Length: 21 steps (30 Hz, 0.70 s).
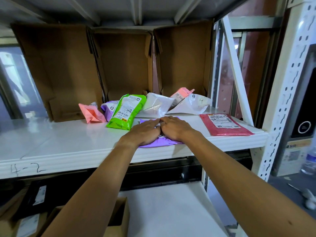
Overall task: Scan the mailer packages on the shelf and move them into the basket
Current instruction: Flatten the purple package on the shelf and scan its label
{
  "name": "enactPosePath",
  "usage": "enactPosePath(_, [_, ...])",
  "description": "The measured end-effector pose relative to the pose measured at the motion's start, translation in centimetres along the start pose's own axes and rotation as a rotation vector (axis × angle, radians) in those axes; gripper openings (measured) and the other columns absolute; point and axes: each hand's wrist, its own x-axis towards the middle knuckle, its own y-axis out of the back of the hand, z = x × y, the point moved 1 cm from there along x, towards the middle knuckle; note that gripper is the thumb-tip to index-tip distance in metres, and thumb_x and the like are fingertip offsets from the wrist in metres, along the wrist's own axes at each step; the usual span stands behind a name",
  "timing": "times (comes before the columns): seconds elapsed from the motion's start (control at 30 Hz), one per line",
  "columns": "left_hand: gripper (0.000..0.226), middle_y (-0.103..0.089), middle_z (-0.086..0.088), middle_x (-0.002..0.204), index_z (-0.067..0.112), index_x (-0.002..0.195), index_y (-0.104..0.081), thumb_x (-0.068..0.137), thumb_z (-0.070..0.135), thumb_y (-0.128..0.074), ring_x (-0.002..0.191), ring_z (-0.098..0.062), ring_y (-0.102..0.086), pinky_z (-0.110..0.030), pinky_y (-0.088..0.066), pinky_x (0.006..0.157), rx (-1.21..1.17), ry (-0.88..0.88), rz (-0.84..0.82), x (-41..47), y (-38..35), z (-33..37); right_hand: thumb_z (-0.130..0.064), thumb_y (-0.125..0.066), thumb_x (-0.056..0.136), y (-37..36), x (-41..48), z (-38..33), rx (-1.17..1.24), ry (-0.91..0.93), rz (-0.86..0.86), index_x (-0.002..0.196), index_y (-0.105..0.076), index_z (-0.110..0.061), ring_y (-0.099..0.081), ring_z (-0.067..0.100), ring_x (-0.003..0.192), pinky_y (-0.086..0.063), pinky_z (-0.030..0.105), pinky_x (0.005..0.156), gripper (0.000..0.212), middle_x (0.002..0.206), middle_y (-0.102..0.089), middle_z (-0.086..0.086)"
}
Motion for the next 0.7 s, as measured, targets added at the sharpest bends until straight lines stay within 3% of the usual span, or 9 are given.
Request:
enactPosePath(0.17, [0.062, -0.030, 0.012, 0.161, 0.050, 0.149, -0.028, 0.088, 0.056, -0.026, 0.147, -0.019, -0.032, -0.042, -0.031, 0.114, -0.040, 0.004, 0.000, -0.2, 0.1, 0.3, -0.046, -0.027, 0.088, 0.3, 0.3, 0.2, 0.109, -0.075, 0.004, 0.119, -0.057, -0.028, -0.052, 0.023, 0.113, -0.041, 0.045, 0.094, 0.047, 0.137, -0.056, 0.002])
enactPosePath(0.33, [0.061, -0.032, 0.013, 0.160, 0.051, 0.147, -0.032, 0.088, 0.062, -0.022, 0.146, -0.021, -0.033, -0.043, -0.030, 0.114, -0.050, 0.013, 0.007, 0.0, 0.0, 0.1, -0.057, -0.020, 0.089, 0.2, 0.2, 0.4, 0.115, -0.130, 0.029, 0.135, -0.050, -0.024, -0.049, 0.028, 0.126, -0.038, 0.048, 0.101, 0.065, 0.146, -0.050, 0.006])
enactPosePath(0.47, [0.066, -0.028, 0.013, 0.162, 0.051, 0.150, -0.027, 0.087, 0.068, -0.020, 0.148, -0.021, -0.028, -0.042, -0.026, 0.117, -0.036, 0.043, 0.008, 0.3, 0.0, -0.1, -0.052, -0.024, 0.099, 0.1, -0.1, 0.3, 0.082, -0.156, 0.059, 0.135, -0.050, -0.016, -0.049, 0.031, 0.125, -0.039, 0.047, 0.102, 0.057, 0.140, -0.052, 0.013])
enactPosePath(0.6, [0.064, -0.021, 0.012, 0.164, 0.045, 0.155, -0.023, 0.096, 0.068, -0.022, 0.151, -0.018, -0.021, -0.039, -0.020, 0.120, -0.026, 0.035, 0.010, 0.3, 0.0, 0.3, -0.043, -0.027, 0.102, 0.3, -1.2, -0.1, -0.004, -0.119, 0.094, 0.116, -0.055, -0.015, -0.053, 0.030, 0.118, -0.043, 0.042, 0.092, 0.042, 0.126, -0.057, 0.011])
enactPosePath(0.7, [0.068, -0.017, 0.011, 0.165, 0.043, 0.156, -0.020, 0.094, 0.071, -0.026, 0.152, -0.018, -0.019, -0.039, -0.018, 0.121, -0.031, 0.023, -0.011, 0.1, 0.0, 0.1, -0.032, -0.031, 0.104, 0.8, -2.7, -0.5, 0.024, -0.075, 0.070, 0.129, -0.054, -0.006, -0.048, 0.031, 0.124, -0.040, 0.042, 0.101, 0.042, 0.137, -0.052, 0.014])
